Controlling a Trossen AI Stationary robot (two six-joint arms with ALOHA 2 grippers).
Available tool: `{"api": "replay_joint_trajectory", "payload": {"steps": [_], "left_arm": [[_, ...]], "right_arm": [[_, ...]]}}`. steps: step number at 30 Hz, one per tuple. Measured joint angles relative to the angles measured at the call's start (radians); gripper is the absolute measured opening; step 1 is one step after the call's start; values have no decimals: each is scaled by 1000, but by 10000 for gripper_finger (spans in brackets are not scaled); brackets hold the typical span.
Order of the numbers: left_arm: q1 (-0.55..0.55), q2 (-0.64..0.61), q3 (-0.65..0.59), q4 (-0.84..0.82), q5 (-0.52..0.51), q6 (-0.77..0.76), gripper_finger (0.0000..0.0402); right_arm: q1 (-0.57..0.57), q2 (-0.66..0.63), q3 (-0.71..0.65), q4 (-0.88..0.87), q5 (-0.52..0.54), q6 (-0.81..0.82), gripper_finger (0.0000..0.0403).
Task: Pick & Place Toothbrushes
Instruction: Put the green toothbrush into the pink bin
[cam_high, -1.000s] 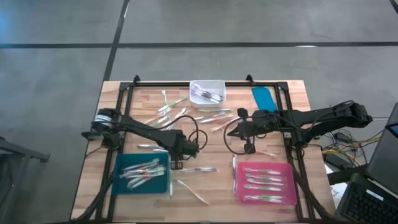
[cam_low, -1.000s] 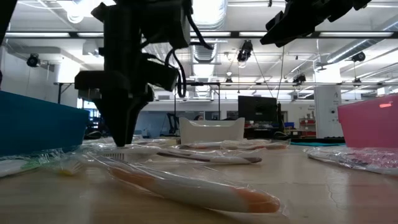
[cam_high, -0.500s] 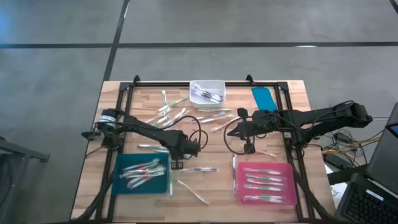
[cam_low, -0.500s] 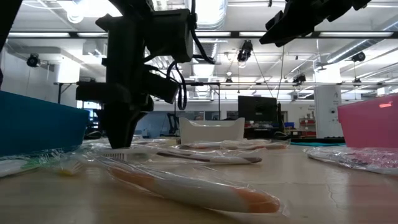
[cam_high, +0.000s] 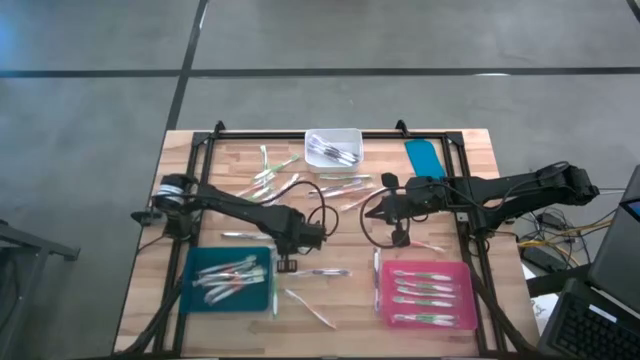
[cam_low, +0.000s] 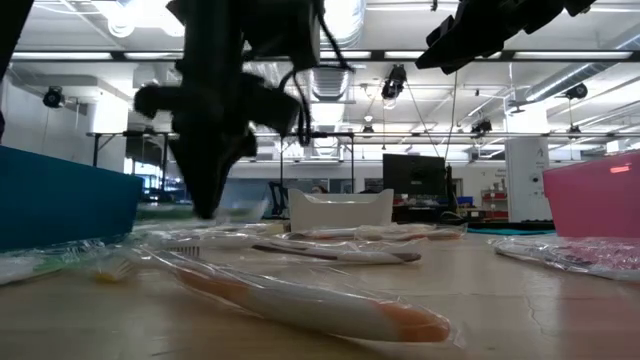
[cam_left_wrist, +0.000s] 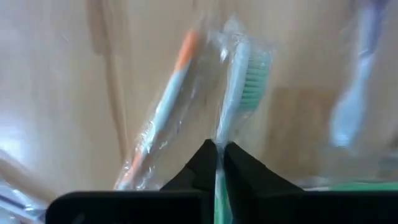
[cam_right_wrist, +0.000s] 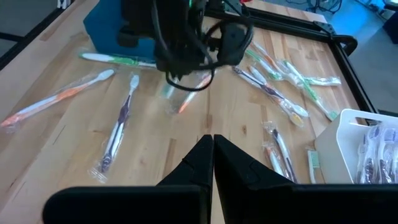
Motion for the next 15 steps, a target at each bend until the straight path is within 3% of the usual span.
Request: {"api": "replay_joint_trajectory", "payload": {"steps": [8,15], "left_arm": [[-3,-85,115,17,-76,0,15],[-8,-266,15,282,-249,-18,14]], "right_arm": [[0,0,0,-1,18,27,8],[0,0,-2,-5,61,-23,8]]}}
